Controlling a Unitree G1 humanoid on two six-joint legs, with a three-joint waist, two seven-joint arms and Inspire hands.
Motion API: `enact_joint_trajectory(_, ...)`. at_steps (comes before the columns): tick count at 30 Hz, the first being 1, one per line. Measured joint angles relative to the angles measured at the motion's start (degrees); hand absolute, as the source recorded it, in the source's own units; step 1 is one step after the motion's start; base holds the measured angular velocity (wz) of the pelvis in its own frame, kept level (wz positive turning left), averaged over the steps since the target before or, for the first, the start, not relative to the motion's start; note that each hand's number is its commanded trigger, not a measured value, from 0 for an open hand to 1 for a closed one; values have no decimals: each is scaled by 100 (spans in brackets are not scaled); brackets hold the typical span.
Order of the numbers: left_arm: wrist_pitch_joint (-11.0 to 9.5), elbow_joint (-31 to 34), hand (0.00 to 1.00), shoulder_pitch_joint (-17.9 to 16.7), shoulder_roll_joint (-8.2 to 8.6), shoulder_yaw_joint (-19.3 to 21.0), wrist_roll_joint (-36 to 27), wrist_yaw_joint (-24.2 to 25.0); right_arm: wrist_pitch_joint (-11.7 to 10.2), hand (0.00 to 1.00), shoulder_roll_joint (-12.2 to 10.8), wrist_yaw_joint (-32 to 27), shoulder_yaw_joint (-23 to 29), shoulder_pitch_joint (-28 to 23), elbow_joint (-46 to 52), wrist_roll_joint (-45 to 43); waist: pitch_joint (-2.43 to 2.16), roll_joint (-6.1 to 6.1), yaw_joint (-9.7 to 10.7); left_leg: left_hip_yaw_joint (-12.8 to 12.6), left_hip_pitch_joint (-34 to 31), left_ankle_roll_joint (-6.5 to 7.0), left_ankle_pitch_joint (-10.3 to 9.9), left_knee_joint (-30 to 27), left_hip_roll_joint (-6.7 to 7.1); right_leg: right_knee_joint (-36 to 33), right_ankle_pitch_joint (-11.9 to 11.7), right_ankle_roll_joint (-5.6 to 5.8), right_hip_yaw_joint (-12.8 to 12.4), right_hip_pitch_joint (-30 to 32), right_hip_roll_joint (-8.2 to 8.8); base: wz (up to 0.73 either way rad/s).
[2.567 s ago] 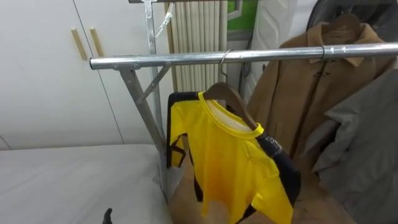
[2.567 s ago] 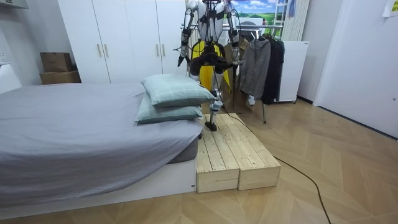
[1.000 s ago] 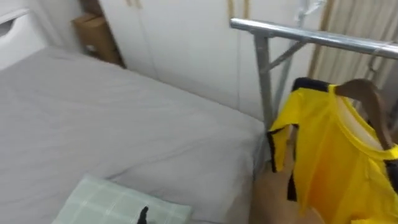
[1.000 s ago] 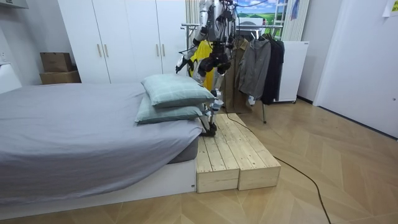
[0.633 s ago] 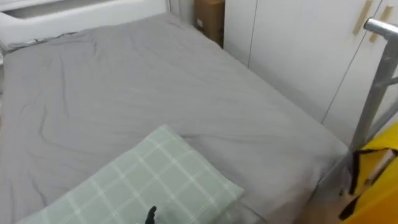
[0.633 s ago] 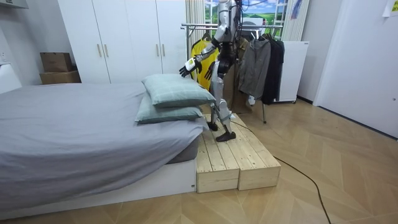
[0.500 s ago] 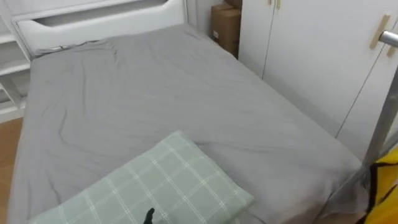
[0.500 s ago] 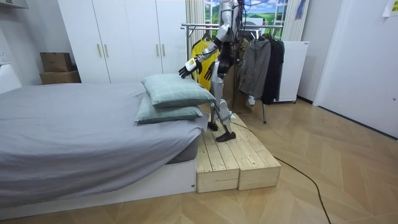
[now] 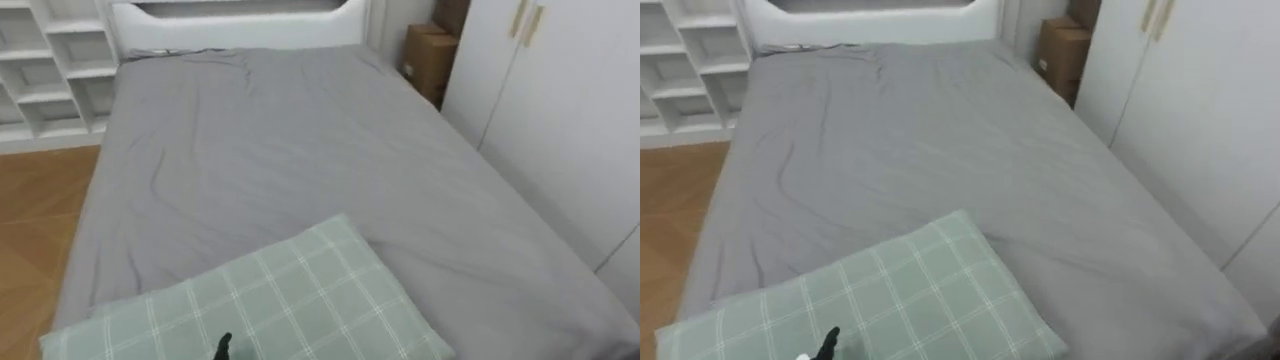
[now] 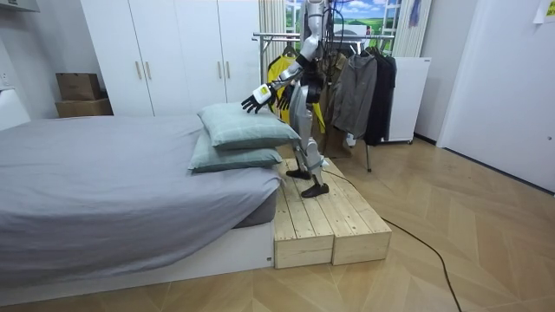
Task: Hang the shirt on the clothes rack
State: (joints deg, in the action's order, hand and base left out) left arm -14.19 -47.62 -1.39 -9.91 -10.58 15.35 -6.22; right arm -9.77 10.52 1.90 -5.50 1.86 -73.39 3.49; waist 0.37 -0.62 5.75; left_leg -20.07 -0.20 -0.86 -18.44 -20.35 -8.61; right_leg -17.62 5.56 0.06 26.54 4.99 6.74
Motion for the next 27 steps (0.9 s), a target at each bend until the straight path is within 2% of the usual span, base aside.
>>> enact_joint_trajectory(2, 4, -29, 0, -10, -4, -91, -5, -69, 0, 0, -23, -54, -1, -27, 3, -130, 8, -5, 21, 266, 13, 44, 35, 109, 130, 40, 22, 137, -321, -92, 17, 63)
enact_joint_trajectory(4, 4, -17, 0, -12, 0, -216, 16, -83, -7, 0, -45, -110, 0, -54, 5, -322, 17, -22, 30, 471, -3, 51, 40, 103, 155, 154, 58, 253, -531, -198, 6, 54)
enact_joint_trajectory(5, 4, 19, 0, -11, 21, -250, 49, -85, -17, 0, -65, -180, 2, -49, 11, -433, 11, -25, 8, 560, -27, 53, 42, 92, 215, 218, 53, 282, -664, -222, -13, 43)
enact_joint_trajectory(8, 3, 36, 0, 1, 18, -283, 24, -111, -17, 0, -111, -219, -6, 49, 12, -634, 34, 15, -1, 736, -24, 53, 47, 149, 240, 426, 38, 328, -928, -359, -79, 31)
enact_joint_trajectory(9, 3, 36, 0, 5, 16, -288, 0, -113, -17, 0, -121, -220, -7, 50, 12, -642, 36, 23, 6, 784, -11, 51, 51, 178, 247, 451, 41, 333, -933, -390, -85, 28)
enact_joint_trajectory(12, 3, 43, 0, 9, 14, -333, -18, -221, -15, 0, -137, -226, -13, 42, 2, -669, 35, 24, -5, 923, 118, 17, 170, 425, 304, 498, 73, 383, -1029, -459, -83, 23)
enact_joint_trajectory(14, 3, 51, 0, 54, 10, -338, -18, -237, -16, 0, -137, -253, -14, 48, 11, -809, 34, 22, -13, 975, 198, -16, 282, 642, 336, 507, 91, 410, -1216, -470, -88, 16)
enact_joint_trajectory(18, -3, 108, 0, 110, -23, -416, -19, -304, -21, 0, -134, -293, -76, 55, 9, -903, 36, 12, -35, 992, 309, -57, 380, 906, 347, 687, 94, 414, -1237, -600, -132, 7)
enact_joint_trajectory(22, -6, 70, 0, 121, -28, -426, -16, -453, -19, 0, -146, -309, -118, 54, 13, -1050, 67, -79, -65, 1092, 291, -85, 396, 916, 336, 891, 94, 414, -1235, -697, -182, 4)
enact_joint_trajectory(27, -1, 34, 0, 94, -20, -540, -3, -452, -16, 0, -147, -286, -125, 30, 0, -1027, 52, -154, -92, 1238, 290, -105, 408, 904, 333, 901, 101, 423, -1223, -713, -197, 7)
